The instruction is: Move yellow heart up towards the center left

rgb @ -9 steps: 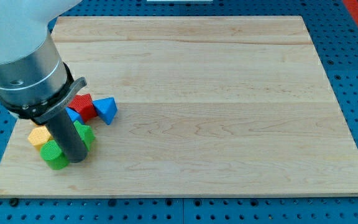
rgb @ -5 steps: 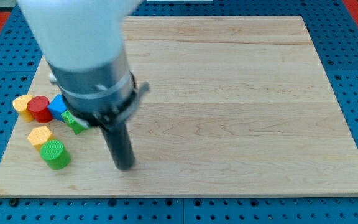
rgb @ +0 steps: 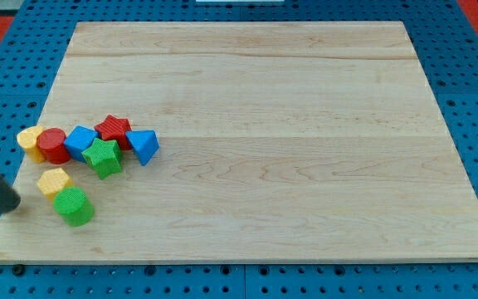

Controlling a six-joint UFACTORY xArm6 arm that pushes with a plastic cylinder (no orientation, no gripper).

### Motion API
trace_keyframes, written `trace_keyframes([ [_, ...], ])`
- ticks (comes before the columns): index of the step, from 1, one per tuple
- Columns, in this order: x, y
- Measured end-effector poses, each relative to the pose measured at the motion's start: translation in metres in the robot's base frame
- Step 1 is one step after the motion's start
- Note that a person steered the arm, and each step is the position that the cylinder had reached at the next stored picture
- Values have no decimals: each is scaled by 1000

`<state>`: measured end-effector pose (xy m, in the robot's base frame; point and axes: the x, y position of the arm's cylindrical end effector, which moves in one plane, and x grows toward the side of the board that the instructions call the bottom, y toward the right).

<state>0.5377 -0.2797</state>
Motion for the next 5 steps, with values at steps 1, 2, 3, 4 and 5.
trace_keyframes([
  [1,-34,15],
  [2,-68,4],
  [3,-75,-5],
  [4,-66,-4],
  [5,-40,-20],
])
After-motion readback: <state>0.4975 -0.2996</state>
